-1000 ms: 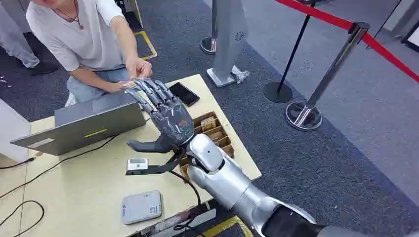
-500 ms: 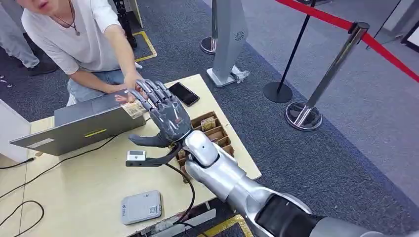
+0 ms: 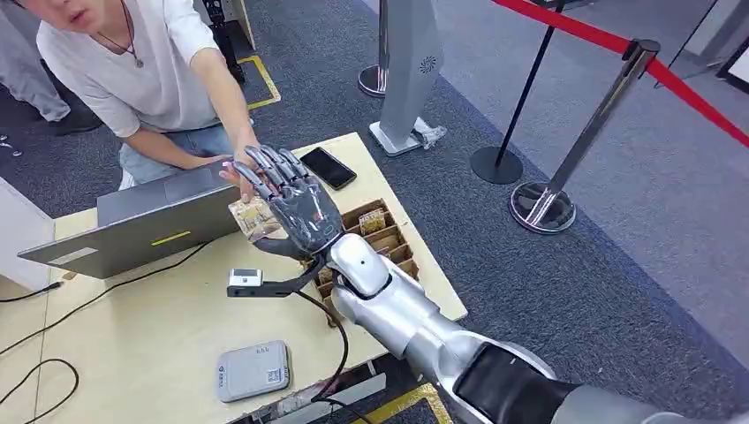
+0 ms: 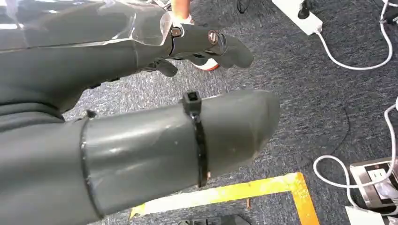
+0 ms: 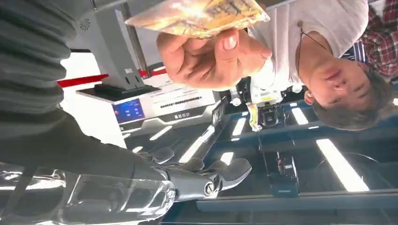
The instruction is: Pass the card to the sensor for recognition and then transmit it.
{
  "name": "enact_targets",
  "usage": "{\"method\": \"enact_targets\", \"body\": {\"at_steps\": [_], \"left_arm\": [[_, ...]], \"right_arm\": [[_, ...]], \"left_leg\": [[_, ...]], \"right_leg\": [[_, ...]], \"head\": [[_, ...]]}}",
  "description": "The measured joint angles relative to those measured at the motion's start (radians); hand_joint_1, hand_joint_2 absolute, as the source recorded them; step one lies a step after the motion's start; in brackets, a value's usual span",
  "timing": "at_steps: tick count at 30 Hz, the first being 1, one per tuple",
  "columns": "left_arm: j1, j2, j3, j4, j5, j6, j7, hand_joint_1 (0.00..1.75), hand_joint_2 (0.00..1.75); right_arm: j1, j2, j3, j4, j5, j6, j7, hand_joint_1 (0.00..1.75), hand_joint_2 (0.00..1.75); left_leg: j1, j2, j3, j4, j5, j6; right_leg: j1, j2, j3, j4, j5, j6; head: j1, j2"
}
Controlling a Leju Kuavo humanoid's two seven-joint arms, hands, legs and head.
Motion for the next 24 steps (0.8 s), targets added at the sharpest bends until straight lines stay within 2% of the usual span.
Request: {"method": "enact_targets", "body": {"at_steps": [24], "left_arm": [[-0.011, 0.001, 0.000, 0.000, -0.021, -0.009, 0.008, 0.00, 0.00]], "right_arm": [[0.024, -0.013, 0.000, -0.002, 0.019, -0.017, 0.022, 0.00, 1.75]], "left_leg": [[0.000, 0.000, 0.000, 0.000, 0.000, 0.000]], "right_leg": [[0.000, 0.000, 0.000, 0.000, 0.000, 0.000]], "head": [[0.000, 0.000]]}}
